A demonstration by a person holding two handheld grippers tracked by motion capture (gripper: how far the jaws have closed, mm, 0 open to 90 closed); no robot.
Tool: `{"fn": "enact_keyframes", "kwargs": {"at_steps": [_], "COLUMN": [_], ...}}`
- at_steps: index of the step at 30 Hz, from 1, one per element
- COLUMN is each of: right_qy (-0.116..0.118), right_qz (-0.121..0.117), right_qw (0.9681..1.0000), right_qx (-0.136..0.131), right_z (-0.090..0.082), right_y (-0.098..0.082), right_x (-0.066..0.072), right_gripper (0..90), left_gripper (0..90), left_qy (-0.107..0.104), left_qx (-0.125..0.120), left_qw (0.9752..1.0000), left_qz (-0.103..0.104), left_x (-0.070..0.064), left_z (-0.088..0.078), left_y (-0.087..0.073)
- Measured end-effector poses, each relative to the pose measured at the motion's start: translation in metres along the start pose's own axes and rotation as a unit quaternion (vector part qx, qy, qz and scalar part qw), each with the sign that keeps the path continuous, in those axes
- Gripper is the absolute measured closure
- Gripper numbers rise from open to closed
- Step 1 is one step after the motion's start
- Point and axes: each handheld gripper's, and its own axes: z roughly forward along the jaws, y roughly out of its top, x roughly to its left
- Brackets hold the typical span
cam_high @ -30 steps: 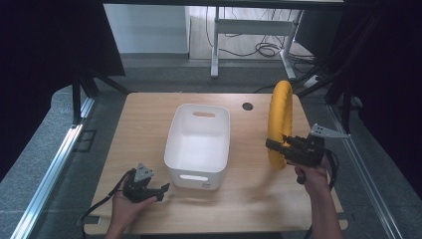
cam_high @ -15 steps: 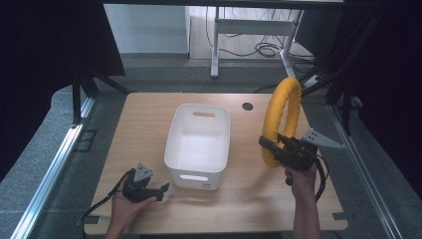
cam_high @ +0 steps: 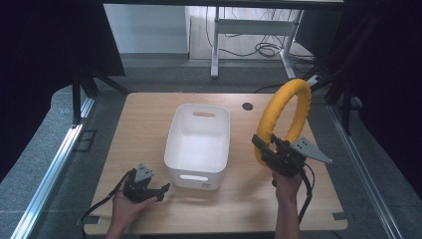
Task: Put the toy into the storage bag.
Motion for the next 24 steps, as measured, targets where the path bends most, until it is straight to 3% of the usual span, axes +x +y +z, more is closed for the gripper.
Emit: {"fn": "enact_keyframes", "kwargs": {"at_steps": [5, 13, 24], "right_qy": [-0.015, -0.015, -0.005], "right_qz": [0.007, -0.001, -0.024], "right_qw": [0.9995, 0.9995, 0.9980], "right_qx": [-0.025, -0.028, -0.058], "right_z": [0.003, 0.012, 0.015], "right_y": [-0.004, -0.006, 0.012], "right_x": [0.004, 0.013, 0.034], "right_gripper": [50.5, 50.5, 50.4], "left_gripper": [17.8, 17.8, 17.8], "left_qy": [0.000, 0.000, 0.000], "left_qx": [0.001, 0.003, 0.004], "left_qw": [1.0000, 1.0000, 1.0000], "left_qz": [0.000, 0.001, 0.004], "left_x": [0.000, 0.000, 0.000], "left_z": [0.001, 0.001, 0.001], "left_y": [0.000, 0.000, 0.000]}}
